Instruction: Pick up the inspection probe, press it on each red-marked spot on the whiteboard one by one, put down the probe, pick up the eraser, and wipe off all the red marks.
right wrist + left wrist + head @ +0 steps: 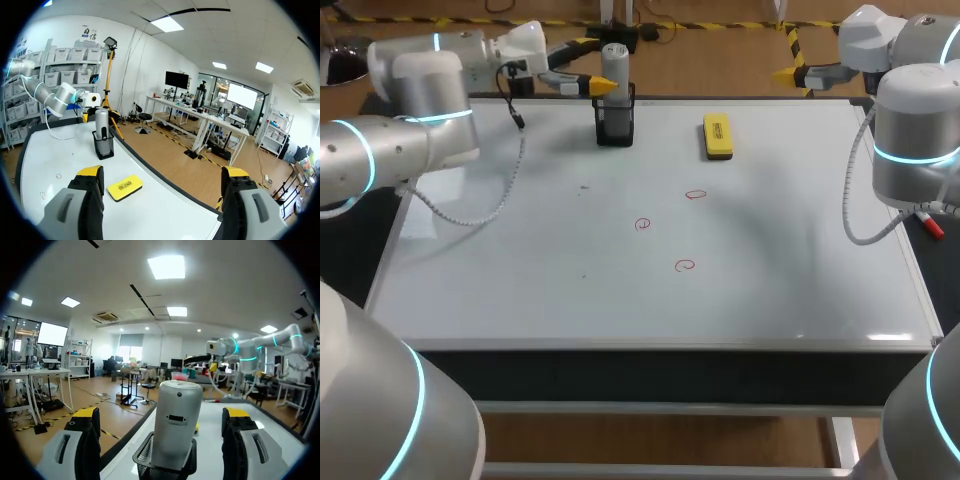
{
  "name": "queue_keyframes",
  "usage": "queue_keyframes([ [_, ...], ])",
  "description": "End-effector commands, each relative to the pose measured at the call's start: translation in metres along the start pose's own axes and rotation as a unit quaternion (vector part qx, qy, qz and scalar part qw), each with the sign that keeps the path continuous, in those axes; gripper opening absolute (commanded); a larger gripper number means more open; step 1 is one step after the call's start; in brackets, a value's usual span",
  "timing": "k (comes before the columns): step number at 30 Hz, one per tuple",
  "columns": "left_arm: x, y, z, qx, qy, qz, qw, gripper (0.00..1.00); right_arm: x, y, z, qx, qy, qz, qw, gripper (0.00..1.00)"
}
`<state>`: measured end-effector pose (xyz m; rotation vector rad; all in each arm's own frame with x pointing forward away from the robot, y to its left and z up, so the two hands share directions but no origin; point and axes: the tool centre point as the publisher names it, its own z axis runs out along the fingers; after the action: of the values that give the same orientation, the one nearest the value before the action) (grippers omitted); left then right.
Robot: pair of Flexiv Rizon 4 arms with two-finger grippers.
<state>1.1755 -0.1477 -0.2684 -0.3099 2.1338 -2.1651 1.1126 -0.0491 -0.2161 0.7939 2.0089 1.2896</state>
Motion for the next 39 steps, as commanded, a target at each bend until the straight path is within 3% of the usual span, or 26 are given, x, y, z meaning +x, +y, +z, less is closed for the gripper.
queue_keyframes([
  [1, -0.006, 0.005, 0.018, 0.001, 0.042, -0.001, 0.999, 1.0, -0.001, 0.0, 0.0, 0.001, 0.001, 0.0, 1.0, 1.0],
  [25, 0.001, 0.016, 0.032, 0.0, 0.029, -0.013, 0.999, 1.0, -0.001, 0.0, 0.0, 0.001, 0.001, 0.0, 1.0, 1.0],
  [35, 0.004, 0.021, 0.035, 0.001, 0.041, -0.016, 0.999, 1.0, -0.001, 0.0, 0.0, 0.001, 0.001, 0.0, 1.0, 1.0],
  [36, 0.005, 0.021, 0.035, 0.001, 0.042, -0.015, 0.999, 0.98, -0.001, 0.0, 0.0, 0.001, 0.001, 0.0, 1.0, 1.0],
  [37, 0.005, 0.02, 0.035, 0.001, 0.043, -0.014, 0.999, 0.64, -0.001, 0.0, 0.0, 0.001, 0.001, 0.0, 1.0, 1.0],
  [39, 0.006, 0.019, 0.034, 0.0, 0.043, -0.013, 0.999, 0.21, -0.001, 0.0, 0.0, 0.001, 0.001, 0.0, 1.0, 1.0],
])
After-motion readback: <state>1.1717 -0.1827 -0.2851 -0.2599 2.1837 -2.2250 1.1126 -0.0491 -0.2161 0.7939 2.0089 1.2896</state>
